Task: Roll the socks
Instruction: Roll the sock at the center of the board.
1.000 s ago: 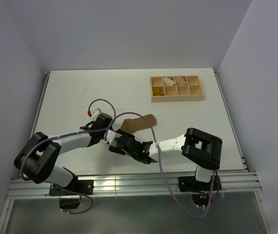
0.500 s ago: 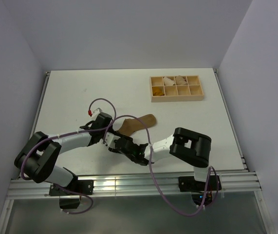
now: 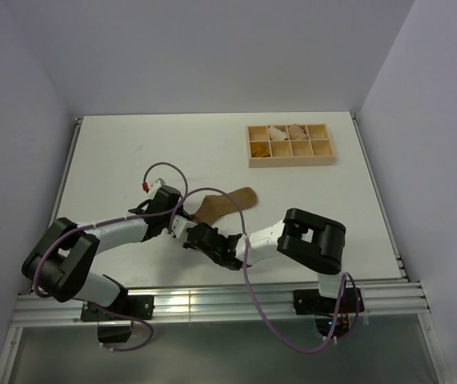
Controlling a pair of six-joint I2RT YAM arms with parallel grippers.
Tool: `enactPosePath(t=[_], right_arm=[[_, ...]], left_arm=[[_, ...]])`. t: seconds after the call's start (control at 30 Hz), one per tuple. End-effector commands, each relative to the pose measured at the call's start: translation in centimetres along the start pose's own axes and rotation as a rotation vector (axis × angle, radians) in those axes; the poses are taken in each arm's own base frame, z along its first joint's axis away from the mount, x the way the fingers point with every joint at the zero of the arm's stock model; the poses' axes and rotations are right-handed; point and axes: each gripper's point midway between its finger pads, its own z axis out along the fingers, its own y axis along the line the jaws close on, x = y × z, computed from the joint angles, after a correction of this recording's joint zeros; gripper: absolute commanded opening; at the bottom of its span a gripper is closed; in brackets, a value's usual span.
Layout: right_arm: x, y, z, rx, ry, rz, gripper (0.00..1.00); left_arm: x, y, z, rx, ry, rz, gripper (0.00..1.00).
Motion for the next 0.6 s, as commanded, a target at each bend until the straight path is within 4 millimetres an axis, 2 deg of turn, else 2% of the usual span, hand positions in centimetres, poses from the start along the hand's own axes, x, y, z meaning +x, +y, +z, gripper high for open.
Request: enactPosePath(t=[0.0, 0.07, 0.1, 0.27, 0.3, 0.37, 0.57], right_arm=[[2.8, 1.2, -0.2, -0.103, 0.099, 0.065, 0.00], [2.9, 1.2, -0.6, -0.132, 0.105, 0.120, 0.00], [3.4, 1.2, -0.7, -0.163, 0.116, 0.150, 0.00], [3.4, 0.4, -1.6, -0.259, 0.106, 0.303, 0.00], [3.7, 0.0, -1.8, -0.293, 0.106, 0.339, 0.00], [3.6, -0.3, -2.1, -0.333, 0.097, 0.398, 0.00], [4.5, -1.6, -2.7, -0.456, 0.096, 0.579, 0.00]], left_arm=[[1.8, 2.3, -0.4, -0.042, 0.063, -0.019, 0.27], [1.3, 2.2, -0.6, -0.026, 0.050, -0.043, 0.35], [1.3, 2.4, -0.7, -0.027, 0.048, -0.050, 0.44], [0.3, 2.2, -1.3, 0.003, 0.018, -0.111, 0.61], [0.5, 2.6, -1.4, 0.001, 0.025, -0.119, 0.61], [-0.3, 1.7, -1.7, 0.049, -0.003, -0.153, 0.63], [-0.9, 0.7, -2.5, 0.129, -0.026, -0.200, 0.65]])
